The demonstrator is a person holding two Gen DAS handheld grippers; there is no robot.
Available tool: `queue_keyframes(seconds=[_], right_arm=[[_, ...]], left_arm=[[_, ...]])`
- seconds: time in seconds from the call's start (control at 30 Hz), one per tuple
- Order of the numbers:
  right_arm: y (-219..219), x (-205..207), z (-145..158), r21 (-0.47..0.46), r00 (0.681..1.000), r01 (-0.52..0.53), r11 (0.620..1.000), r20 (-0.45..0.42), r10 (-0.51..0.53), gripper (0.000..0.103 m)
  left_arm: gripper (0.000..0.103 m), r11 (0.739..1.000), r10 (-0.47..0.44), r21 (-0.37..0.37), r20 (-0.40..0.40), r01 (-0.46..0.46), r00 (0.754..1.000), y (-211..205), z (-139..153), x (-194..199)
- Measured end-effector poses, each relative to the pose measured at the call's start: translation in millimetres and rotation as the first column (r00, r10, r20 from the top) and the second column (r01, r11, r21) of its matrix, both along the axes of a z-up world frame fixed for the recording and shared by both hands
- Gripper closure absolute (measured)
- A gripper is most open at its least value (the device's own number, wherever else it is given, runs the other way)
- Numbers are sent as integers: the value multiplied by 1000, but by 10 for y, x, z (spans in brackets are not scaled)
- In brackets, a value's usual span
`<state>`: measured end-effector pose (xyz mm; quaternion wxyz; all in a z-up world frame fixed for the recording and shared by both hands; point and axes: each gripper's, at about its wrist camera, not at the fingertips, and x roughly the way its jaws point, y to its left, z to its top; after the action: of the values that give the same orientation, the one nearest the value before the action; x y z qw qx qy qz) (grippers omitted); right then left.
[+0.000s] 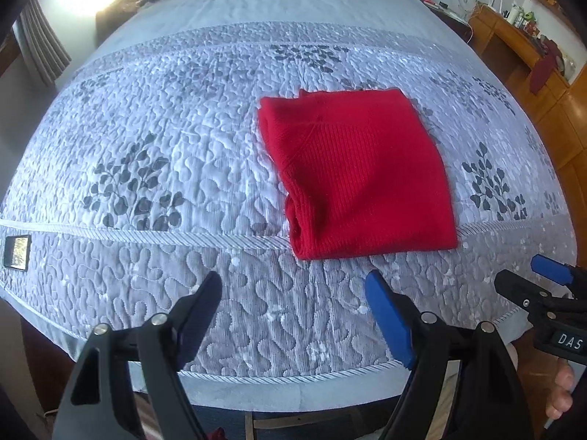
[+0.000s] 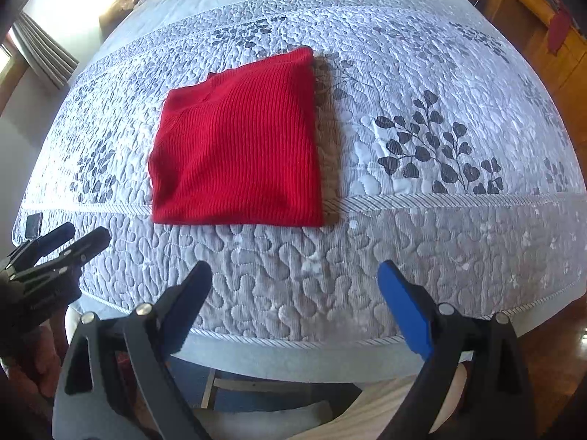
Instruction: Fold small clothes
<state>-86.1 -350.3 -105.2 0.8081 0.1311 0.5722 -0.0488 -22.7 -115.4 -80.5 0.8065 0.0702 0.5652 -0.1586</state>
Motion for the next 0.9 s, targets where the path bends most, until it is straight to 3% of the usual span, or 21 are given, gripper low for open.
queue_keyframes(seconds=[0.9], right_arm=[[6,2,-71,5,1000,-6,1000,-14,6,12]], left_arm=[[22,1000,-15,17,-17,16,1000,-152,-44,-44]])
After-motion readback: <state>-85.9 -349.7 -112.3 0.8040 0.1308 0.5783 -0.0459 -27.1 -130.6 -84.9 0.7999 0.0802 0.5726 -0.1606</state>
